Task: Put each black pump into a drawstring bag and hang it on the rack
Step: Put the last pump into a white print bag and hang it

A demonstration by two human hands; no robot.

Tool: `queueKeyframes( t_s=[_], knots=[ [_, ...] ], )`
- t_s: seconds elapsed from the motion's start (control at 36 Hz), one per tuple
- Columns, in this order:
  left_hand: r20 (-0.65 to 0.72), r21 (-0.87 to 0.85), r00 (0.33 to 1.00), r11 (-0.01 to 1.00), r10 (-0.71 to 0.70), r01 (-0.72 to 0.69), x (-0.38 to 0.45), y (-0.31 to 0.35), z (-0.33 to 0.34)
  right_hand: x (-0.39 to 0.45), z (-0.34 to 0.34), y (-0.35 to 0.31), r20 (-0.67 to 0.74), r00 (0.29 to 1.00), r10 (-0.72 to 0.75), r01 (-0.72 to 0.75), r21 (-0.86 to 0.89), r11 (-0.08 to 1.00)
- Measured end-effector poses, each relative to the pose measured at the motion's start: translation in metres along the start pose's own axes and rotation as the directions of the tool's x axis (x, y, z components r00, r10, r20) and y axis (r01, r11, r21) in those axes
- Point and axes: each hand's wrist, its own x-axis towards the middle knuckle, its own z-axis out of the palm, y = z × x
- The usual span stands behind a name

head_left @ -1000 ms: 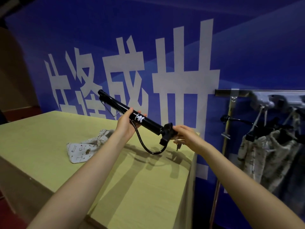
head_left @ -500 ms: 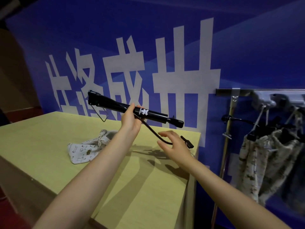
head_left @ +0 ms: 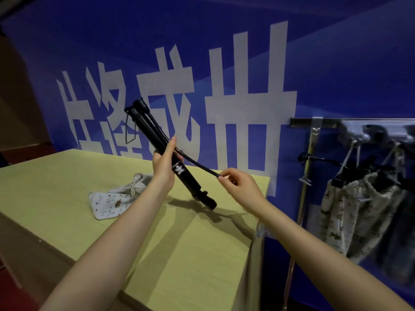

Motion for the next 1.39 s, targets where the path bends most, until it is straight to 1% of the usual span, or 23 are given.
queueKeyframes(
  t_s=[0.06,0.11,0.17,0.19,0.31,0.42,0.5,0.58,0.64,0.72,0.81,0.89,0.94,1.03,1.08,1.14,1.22,1.28,1.33,1.36,1.39],
  knots=[
    [-0.003,-0.039,0.999,0.998,-0.039,0.039,-0.002,0.000,-0.001,0.004,-0.005,0.004,0.014,0.999,0.036,-0.037,0.039,0.999],
    [-0.005,-0.097,0.996,0.992,-0.084,0.083,-0.006,0.001,0.001,0.007,-0.006,0.007,0.105,0.993,0.063,-0.070,0.063,0.996],
    [0.024,-0.166,0.992,0.978,-0.124,0.126,-0.009,0.002,0.003,0.008,-0.003,0.010,0.203,0.976,0.080,-0.098,0.078,0.992],
    [0.036,-0.189,0.990,0.972,-0.139,0.143,-0.010,0.002,0.004,0.008,0.000,0.013,0.223,0.971,0.089,-0.110,0.082,0.991],
    [0.038,-0.239,0.984,0.954,-0.176,0.180,-0.009,-0.003,-0.003,0.010,0.010,0.023,0.177,0.975,0.135,-0.155,0.107,0.982],
    [0.031,-0.269,0.981,0.943,-0.194,0.195,-0.007,-0.015,-0.019,0.010,0.019,0.032,0.219,0.963,0.155,-0.176,0.079,0.981],
    [-0.005,-0.284,0.981,0.941,-0.196,0.186,-0.006,-0.026,-0.032,0.010,0.028,0.036,0.231,0.959,0.164,-0.179,0.046,0.983],
    [-0.023,-0.333,0.987,0.932,-0.162,0.145,-0.001,-0.030,-0.044,0.011,0.038,0.040,0.177,0.974,0.138,-0.149,0.049,0.988],
    [-0.035,-0.338,0.992,0.936,-0.121,0.102,0.004,-0.031,-0.053,0.016,0.046,0.042,0.153,0.980,0.128,-0.134,0.032,0.990],
    [-0.073,-0.323,0.994,0.945,-0.082,0.054,0.012,-0.033,-0.068,0.023,0.057,0.042,0.200,0.972,0.120,-0.113,-0.044,0.993],
    [-0.086,-0.327,0.993,0.944,-0.086,0.054,0.019,-0.031,-0.079,0.031,0.067,0.048,0.272,0.956,0.115,-0.089,-0.106,0.990],
    [-0.085,-0.333,0.994,0.942,-0.070,0.038,0.023,-0.028,-0.083,0.042,0.074,0.053,0.284,0.945,0.163,-0.151,-0.062,0.987],
    [-0.083,-0.329,0.995,0.944,-0.052,0.022,0.025,-0.026,-0.085,0.050,0.076,0.052,0.342,0.918,0.199,-0.205,-0.019,0.979],
    [-0.100,-0.306,0.995,0.952,-0.016,-0.015,0.027,-0.023,-0.090,0.063,0.078,0.049,0.484,0.843,0.234,-0.257,-0.019,0.966],
    [-0.108,-0.307,0.994,0.951,0.004,-0.037,0.028,-0.020,-0.093,0.069,0.079,0.047,0.521,0.821,0.234,-0.257,-0.030,0.966],
    [-0.120,-0.323,0.993,0.945,0.018,-0.056,0.026,-0.018,-0.093,0.075,0.078,0.045,0.530,0.814,0.240,-0.264,-0.031,0.964],
    [-0.137,-0.368,0.990,0.927,0.017,-0.067,0.021,-0.013,-0.091,0.080,0.076,0.039,0.596,0.747,0.294,-0.344,-0.031,0.938],
    [-0.130,-0.410,0.991,0.910,0.014,-0.067,0.017,-0.010,-0.089,0.083,0.074,0.035,0.662,0.691,0.291,-0.353,-0.042,0.935],
    [-0.127,-0.443,0.991,0.892,0.035,-0.089,0.015,-0.008,-0.090,0.086,0.074,0.034,0.709,0.651,0.272,-0.375,-0.011,0.927],
    [-0.127,-0.451,0.991,0.886,0.049,-0.102,0.014,-0.007,-0.091,0.087,0.076,0.033,0.719,0.642,0.265,-0.394,0.014,0.919],
    [-0.126,-0.455,0.990,0.883,0.062,-0.114,0.013,-0.006,-0.091,0.088,0.077,0.033,0.715,0.648,0.262,-0.404,0.031,0.914]
  ],
)
